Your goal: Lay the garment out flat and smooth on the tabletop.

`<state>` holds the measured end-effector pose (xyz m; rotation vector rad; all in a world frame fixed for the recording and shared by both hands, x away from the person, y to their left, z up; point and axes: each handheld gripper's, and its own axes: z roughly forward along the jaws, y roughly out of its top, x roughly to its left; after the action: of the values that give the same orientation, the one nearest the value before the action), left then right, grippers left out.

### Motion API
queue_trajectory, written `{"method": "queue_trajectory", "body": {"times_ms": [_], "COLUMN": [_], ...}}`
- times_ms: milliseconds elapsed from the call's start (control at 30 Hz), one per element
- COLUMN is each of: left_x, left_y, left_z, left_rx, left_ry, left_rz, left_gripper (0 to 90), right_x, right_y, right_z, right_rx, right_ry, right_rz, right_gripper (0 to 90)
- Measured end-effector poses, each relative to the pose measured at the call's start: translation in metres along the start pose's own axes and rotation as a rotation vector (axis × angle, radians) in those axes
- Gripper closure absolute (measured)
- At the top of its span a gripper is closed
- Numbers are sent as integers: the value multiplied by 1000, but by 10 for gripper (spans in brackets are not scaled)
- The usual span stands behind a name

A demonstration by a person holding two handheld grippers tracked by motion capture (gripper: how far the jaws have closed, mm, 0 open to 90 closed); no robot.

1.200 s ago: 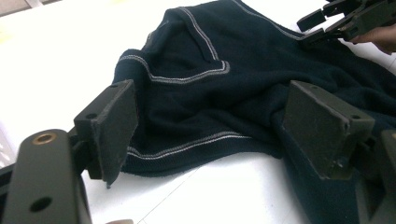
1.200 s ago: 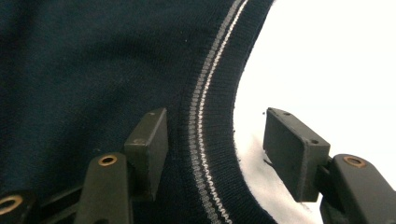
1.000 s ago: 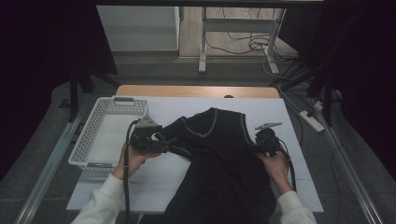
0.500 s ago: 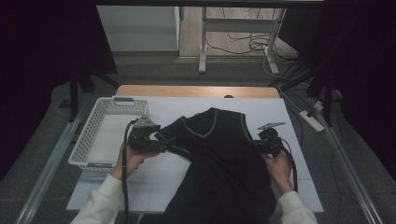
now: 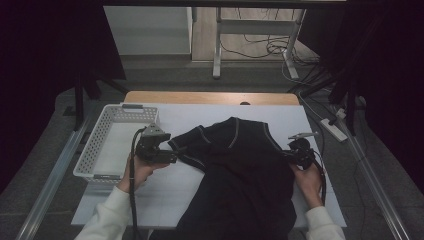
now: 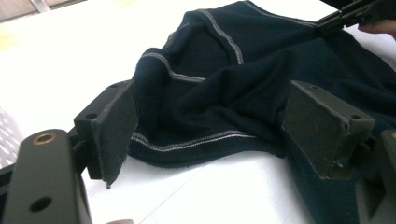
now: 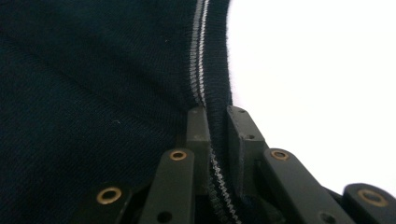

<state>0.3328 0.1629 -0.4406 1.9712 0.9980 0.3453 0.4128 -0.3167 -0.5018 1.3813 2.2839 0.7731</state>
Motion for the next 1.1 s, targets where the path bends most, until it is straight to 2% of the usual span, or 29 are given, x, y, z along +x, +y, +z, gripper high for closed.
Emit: {"method": "queue_trajectory", "body": {"times_ms": [100, 633, 833, 933, 1033, 1100], "left_x": [0, 1, 1, 0, -1, -2], "left_y": [0, 0, 0, 0, 0, 1], "left_z": [0, 1, 1, 2, 3, 4], "left_rx": [0, 2, 5, 6, 9, 10], "left_ry": [0, -1, 2, 1, 1, -1], "left_rz": [1, -1, 0, 3, 5, 7], "left_gripper": [191, 191, 191, 191, 191, 191], "right_x": [-7, -30, -28, -26, -22, -21], "right_y": [-4, -18, -20, -21, -21, -20], "right_z": [-4, -19, -24, -26, -32, -39], "right_rx": [-7, -20, -25, -46, -84, -131], "right_ry": [-5, -36, -50, -21, -44, -34], "right_rz": [26, 84, 68, 58, 49, 60], "right_gripper": [796, 802, 814, 724, 582, 492]}}
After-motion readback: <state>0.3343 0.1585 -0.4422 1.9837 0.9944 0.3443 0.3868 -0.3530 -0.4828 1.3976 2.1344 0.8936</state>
